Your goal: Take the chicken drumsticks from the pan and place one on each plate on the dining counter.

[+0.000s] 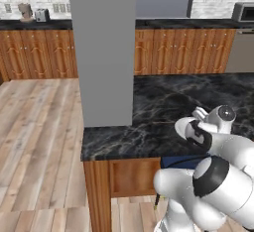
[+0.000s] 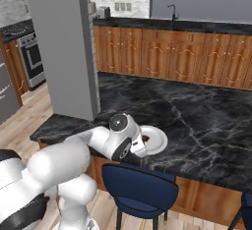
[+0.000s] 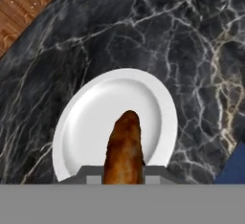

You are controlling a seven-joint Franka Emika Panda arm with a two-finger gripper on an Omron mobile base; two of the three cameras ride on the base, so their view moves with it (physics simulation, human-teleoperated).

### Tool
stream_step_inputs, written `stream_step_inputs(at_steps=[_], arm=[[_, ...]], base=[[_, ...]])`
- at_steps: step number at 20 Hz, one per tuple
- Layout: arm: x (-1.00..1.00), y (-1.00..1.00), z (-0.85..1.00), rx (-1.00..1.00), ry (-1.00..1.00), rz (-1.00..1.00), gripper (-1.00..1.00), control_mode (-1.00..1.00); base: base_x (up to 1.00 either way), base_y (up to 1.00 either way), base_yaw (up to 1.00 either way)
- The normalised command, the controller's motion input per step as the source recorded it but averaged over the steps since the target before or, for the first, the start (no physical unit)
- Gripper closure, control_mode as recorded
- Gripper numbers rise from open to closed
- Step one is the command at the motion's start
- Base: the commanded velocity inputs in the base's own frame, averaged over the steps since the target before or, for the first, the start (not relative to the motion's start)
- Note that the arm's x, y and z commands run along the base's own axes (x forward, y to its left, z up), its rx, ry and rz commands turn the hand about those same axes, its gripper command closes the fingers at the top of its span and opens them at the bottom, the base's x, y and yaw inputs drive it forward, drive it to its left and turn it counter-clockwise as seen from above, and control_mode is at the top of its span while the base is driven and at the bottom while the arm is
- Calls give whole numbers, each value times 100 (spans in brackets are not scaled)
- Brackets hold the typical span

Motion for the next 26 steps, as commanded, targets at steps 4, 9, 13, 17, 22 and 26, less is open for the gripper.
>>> stream_step_inputs(at_steps=[4,9,13,17,22,26], arm=[[49,-15,-36,0,6,0,100,-100],[66,-22,-23,0,3,0,100,-100],[62,-37,-12,0,1,0,100,-100],[23,-41,-4,0,0,0,100,-100],[-11,-27,0,0,-2,0,-100,-100],[-26,-22,0,0,-6,0,-100,-100]], base=[[0,0,0],[0,0,0],[0,0,0],[0,0,0],[0,0,0],[0,0,0]])
